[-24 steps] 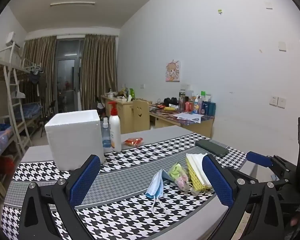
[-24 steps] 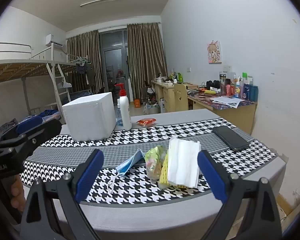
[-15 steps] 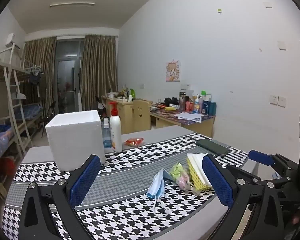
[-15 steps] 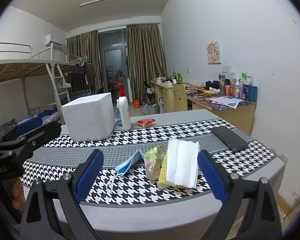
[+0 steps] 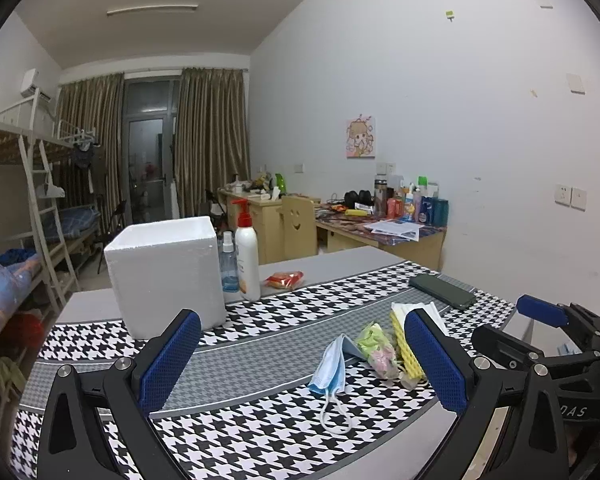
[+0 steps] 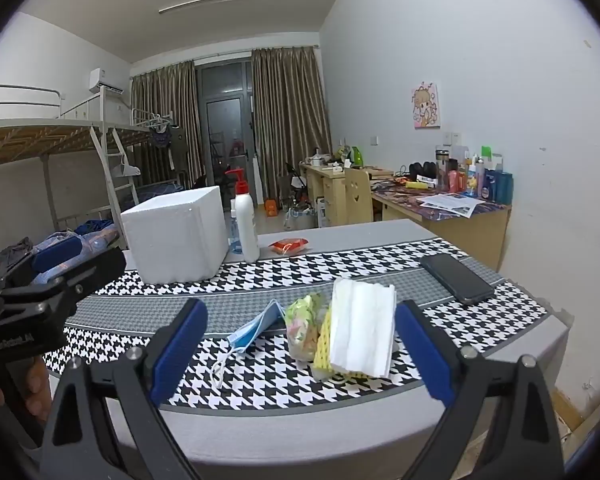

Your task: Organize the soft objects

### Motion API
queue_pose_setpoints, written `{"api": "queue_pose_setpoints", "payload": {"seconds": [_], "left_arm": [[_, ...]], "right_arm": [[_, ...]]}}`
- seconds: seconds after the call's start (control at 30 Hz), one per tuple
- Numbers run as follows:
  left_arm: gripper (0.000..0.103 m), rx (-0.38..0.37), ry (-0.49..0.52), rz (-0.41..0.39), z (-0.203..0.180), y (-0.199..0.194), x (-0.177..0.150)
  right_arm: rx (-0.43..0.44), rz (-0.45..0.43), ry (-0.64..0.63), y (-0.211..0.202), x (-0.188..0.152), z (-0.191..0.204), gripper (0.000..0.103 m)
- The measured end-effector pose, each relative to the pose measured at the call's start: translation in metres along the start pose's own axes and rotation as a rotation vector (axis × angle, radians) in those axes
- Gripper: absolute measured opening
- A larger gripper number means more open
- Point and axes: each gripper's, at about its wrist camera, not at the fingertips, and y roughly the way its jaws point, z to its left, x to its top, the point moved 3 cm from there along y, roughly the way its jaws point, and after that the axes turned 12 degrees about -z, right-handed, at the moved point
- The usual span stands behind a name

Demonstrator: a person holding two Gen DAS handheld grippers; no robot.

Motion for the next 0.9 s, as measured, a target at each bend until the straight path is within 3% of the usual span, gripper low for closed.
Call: {"api": "queue_pose_setpoints", "payload": {"seconds": [0.9], "left_arm": [[0.102, 0.002, -0.001, 0.013, 0.0009, 0.005, -0.0012]], "right_arm": [[0.003, -0.003, 0.001, -0.0003, 0.0015, 0.0002, 0.097]]}}
